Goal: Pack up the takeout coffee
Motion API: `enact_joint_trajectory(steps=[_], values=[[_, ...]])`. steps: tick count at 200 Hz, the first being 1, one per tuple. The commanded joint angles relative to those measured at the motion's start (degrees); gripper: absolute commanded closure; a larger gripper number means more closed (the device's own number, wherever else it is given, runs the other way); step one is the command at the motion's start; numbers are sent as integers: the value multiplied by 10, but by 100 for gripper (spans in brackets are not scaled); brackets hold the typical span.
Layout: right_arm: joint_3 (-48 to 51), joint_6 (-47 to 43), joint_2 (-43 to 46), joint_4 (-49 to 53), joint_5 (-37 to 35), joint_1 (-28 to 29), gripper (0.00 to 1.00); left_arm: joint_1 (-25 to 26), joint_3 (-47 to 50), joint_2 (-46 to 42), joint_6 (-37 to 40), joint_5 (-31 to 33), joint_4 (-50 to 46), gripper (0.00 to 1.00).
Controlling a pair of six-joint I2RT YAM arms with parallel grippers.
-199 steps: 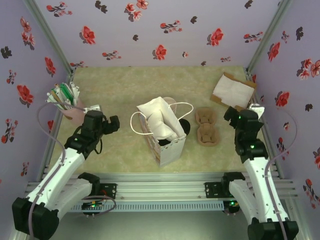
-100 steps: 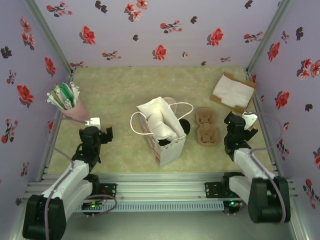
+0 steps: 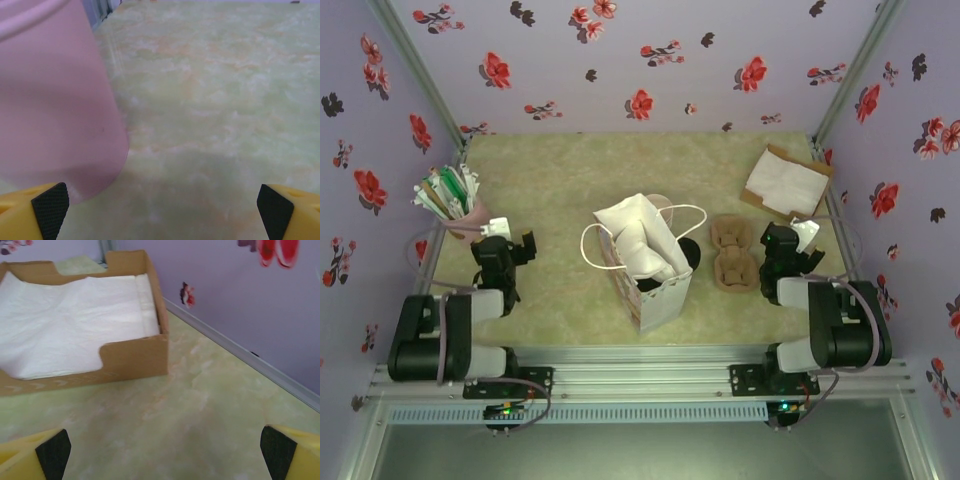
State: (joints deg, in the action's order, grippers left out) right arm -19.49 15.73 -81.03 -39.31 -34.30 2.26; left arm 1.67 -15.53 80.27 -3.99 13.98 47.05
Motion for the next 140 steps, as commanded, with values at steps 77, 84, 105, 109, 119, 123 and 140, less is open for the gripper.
enact_joint_trajectory(steps=[77,84,105,109,119,123,140], values=[[-24,-104,-40,-76,78,36,1,-11,-65,80,14,-24,47,1],[-21,-104,-38,-83,78,36,1,-11,-64,81,14,-24,48,1],[-2,-107,-34,-113,81,37,1,-11,-65,81,14,-24,47,1],[2,-108,-33,-120,83,37,1,-11,-65,81,14,-24,47,1],[16,-111,-35,-144,97,37,1,-11,-65,81,14,-25,47,1],[24,-112,-38,-159,104,37,1,-11,-65,81,14,-24,47,1],[46,-142,-101,-279,106,43,1,-10,-65,81,14,-24,47,1]])
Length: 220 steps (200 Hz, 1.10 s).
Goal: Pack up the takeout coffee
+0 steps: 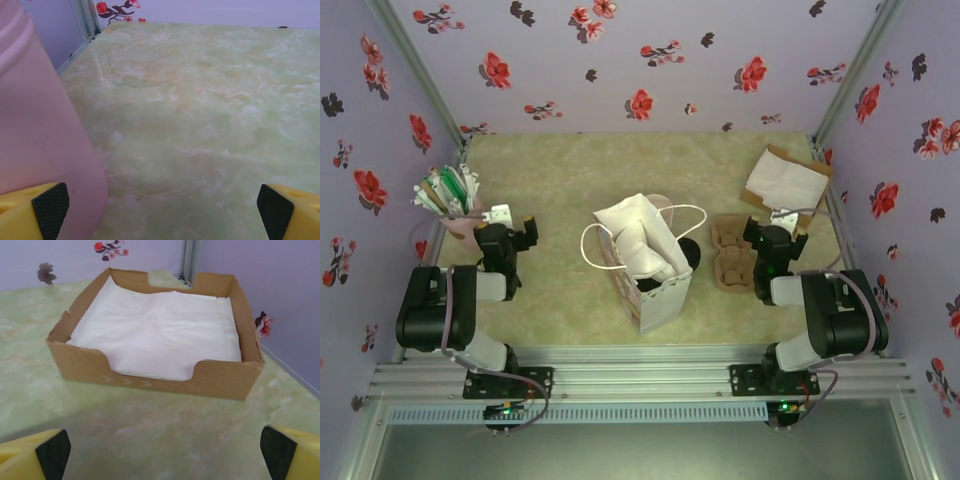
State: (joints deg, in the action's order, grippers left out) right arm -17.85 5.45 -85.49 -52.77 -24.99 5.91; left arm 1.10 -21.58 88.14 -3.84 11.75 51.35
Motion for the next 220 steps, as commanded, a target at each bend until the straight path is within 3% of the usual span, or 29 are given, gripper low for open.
enact_joint_trajectory(steps=[1,18,30,42,195,220], values=[[28,-39,-56,-143,11,7,1,-5,-4,2,13,-1,4,1],[-14,-9,-18,1,16,1,1,-5,-5,2,13,-1,4,1],[-30,-7,-42,-12,11,-6,1,-5,-5,2,13,-2,3,0],[-40,12,-25,39,25,-19,1,-5,-4,2,13,-2,3,1],[-40,15,-30,33,36,-28,1,-5,-5,2,14,-1,4,1],[-44,10,-31,38,72,-33,1,-5,-5,2,14,-2,4,1]])
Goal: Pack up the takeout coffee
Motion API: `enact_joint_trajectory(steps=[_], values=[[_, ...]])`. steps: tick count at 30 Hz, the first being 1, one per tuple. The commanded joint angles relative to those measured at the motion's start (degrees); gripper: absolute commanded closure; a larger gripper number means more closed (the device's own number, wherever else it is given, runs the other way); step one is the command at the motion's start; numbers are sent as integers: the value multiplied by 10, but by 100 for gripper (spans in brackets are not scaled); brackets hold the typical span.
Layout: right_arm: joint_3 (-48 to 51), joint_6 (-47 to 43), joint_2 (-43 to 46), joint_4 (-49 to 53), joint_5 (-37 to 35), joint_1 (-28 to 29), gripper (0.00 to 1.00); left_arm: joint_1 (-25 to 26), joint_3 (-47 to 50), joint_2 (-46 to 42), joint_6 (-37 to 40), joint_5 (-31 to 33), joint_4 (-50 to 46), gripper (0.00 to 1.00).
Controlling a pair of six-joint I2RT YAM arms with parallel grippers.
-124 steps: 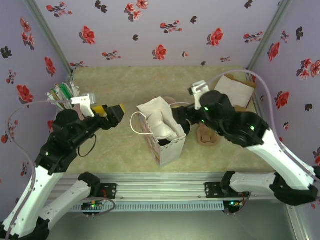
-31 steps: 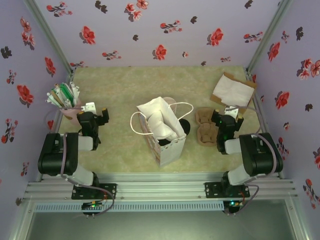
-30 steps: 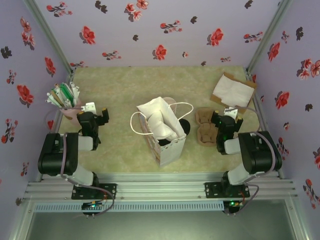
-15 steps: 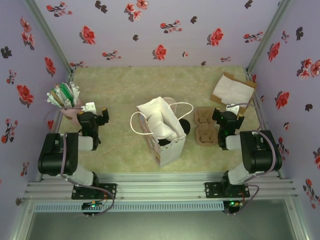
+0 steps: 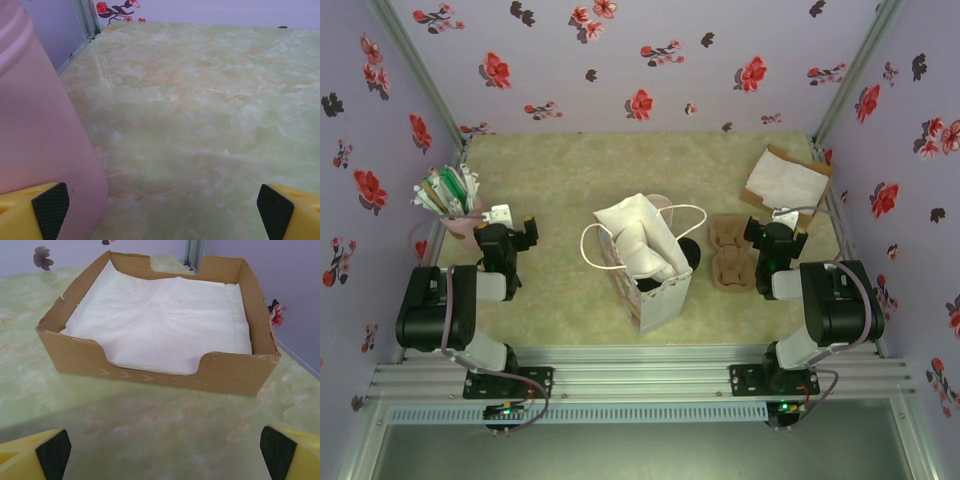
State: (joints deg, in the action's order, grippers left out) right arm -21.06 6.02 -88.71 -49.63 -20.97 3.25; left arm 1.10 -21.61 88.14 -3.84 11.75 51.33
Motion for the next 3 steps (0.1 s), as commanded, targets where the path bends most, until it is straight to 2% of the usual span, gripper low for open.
enact_joint_trajectory(steps=[1,3], values=[[-12,4,2,6,32,-6,1,-5,-5,2,14,-2,4,1],[-11,4,3,4,33,-6,1,-5,-4,3,14,-2,4,1]])
